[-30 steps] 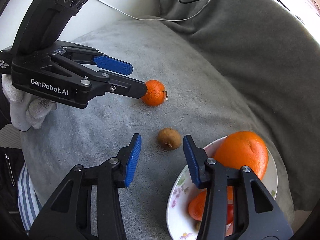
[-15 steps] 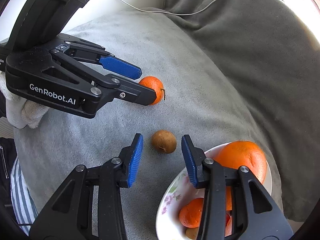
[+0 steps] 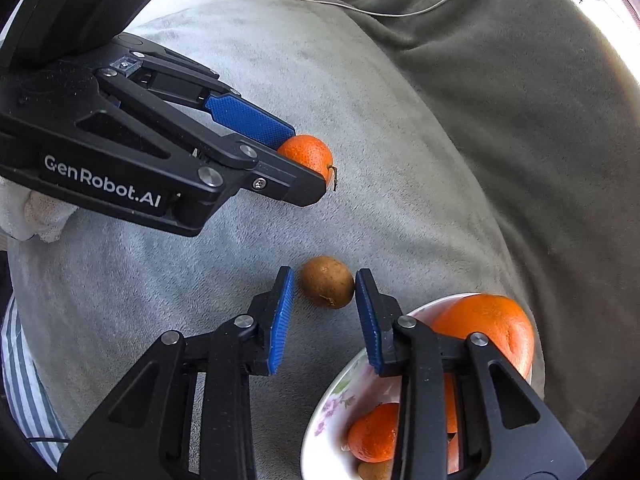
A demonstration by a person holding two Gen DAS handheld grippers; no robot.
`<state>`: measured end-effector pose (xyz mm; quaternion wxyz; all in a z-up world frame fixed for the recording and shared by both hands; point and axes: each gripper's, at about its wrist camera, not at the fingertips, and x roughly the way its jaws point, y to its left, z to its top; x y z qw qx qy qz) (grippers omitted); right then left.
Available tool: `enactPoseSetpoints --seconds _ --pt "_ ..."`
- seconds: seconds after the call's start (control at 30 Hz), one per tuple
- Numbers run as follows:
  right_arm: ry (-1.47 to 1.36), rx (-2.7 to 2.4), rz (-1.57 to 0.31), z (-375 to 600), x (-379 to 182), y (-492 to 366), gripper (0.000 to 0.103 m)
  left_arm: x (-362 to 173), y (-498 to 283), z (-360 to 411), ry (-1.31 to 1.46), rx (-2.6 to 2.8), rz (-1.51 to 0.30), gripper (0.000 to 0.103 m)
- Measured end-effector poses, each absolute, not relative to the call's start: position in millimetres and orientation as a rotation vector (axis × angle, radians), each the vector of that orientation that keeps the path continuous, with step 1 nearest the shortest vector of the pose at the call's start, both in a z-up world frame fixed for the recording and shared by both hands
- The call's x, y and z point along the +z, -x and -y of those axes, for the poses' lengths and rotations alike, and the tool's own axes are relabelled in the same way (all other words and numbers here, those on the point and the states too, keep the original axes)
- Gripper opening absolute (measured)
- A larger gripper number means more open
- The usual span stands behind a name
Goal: Organize fruits
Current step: 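Move the left tool to the small tangerine while the right tool approaches the other brown kiwi, then close the left tool on the small tangerine while the right tool closes on the kiwi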
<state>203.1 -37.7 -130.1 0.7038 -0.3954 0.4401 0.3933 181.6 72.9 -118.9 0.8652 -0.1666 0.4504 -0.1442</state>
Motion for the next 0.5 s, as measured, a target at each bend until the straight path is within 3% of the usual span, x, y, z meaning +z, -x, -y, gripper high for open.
enactPoseSetpoints --seconds 0.13,0.5 --pt "0.879 0.869 -0.974 36.4 -130.5 -205.0 0.03 -122.2 -183.1 -72.8 0.357 -0.295 -0.944 0.035" --pt "0.833 0.848 -0.953 44.2 -129.5 -201.9 0.029 -118.6 -177.3 -74.4 0.359 -0.284 -0.923 0.034"
